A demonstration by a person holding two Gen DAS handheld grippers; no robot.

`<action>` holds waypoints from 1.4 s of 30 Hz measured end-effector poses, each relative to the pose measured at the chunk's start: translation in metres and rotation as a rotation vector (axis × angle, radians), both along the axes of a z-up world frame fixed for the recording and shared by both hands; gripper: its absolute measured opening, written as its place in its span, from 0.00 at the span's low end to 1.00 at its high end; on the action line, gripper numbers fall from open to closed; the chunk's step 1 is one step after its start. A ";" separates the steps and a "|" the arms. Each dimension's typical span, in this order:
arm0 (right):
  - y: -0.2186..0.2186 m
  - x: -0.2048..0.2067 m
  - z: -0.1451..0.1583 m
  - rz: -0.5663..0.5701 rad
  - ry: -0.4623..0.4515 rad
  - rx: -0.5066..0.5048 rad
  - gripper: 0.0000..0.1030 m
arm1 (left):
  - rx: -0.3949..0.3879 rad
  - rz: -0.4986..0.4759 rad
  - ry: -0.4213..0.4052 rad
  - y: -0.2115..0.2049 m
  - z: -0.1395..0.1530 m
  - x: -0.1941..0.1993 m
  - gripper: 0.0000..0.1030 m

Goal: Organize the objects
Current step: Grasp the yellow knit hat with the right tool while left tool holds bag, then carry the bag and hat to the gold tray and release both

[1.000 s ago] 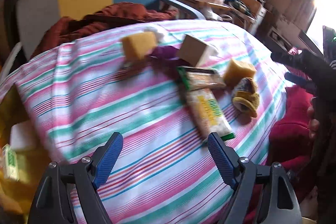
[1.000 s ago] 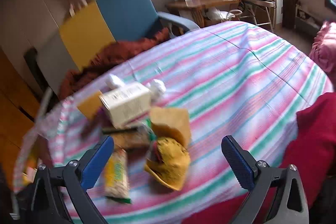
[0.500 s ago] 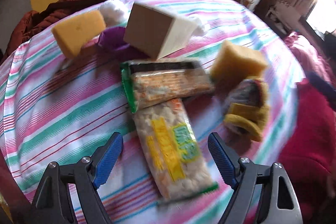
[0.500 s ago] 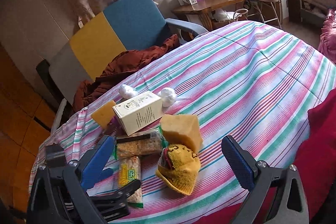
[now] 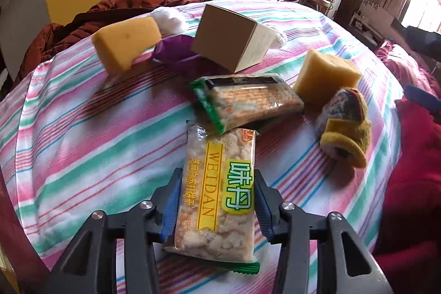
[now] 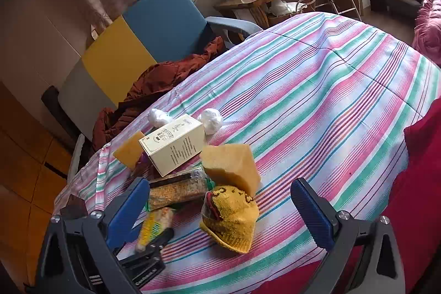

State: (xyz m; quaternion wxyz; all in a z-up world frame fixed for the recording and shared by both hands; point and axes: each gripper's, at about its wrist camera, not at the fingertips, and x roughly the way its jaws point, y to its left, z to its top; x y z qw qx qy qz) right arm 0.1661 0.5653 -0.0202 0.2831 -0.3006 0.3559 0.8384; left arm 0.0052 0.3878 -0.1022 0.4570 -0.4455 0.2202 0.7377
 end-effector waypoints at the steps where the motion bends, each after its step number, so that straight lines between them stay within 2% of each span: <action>1: 0.000 -0.001 -0.001 0.002 -0.010 -0.001 1.00 | 0.005 -0.008 0.008 -0.005 0.000 0.001 0.46; 6: 0.002 -0.009 -0.011 0.010 -0.087 -0.052 1.00 | 0.027 -0.019 0.044 -0.034 -0.001 0.009 0.45; 14: 0.005 -0.036 -0.040 0.027 -0.282 -0.149 1.00 | 0.067 -0.003 0.024 -0.080 0.000 0.008 0.46; 20: 0.004 -0.059 -0.072 0.040 -0.354 -0.190 0.99 | 0.083 -0.004 0.006 -0.078 -0.004 0.005 0.47; 22: 0.004 -0.060 -0.070 0.053 -0.347 -0.172 0.80 | 0.085 -0.003 0.005 -0.078 -0.005 0.004 0.47; 23: 0.003 -0.062 -0.069 0.063 -0.356 -0.146 0.61 | 0.087 0.003 0.000 -0.077 -0.005 0.004 0.47; 26: -0.006 -0.070 -0.073 0.106 -0.398 -0.115 0.52 | 0.092 0.013 0.001 -0.078 -0.006 0.005 0.47; 32: -0.035 -0.076 -0.066 0.244 -0.350 -0.111 0.48 | 0.134 0.020 -0.034 -0.085 -0.004 0.004 0.45; 36: -0.065 -0.080 -0.069 0.327 -0.381 -0.082 0.48 | 0.148 0.040 -0.068 -0.094 0.001 0.003 0.44; 39: -0.073 -0.083 -0.069 0.350 -0.369 -0.076 0.48 | 0.135 0.066 -0.051 -0.103 0.009 0.006 0.44; 42: -0.082 -0.084 -0.066 0.369 -0.357 -0.068 0.48 | 0.166 0.077 -0.034 -0.117 0.025 0.008 0.44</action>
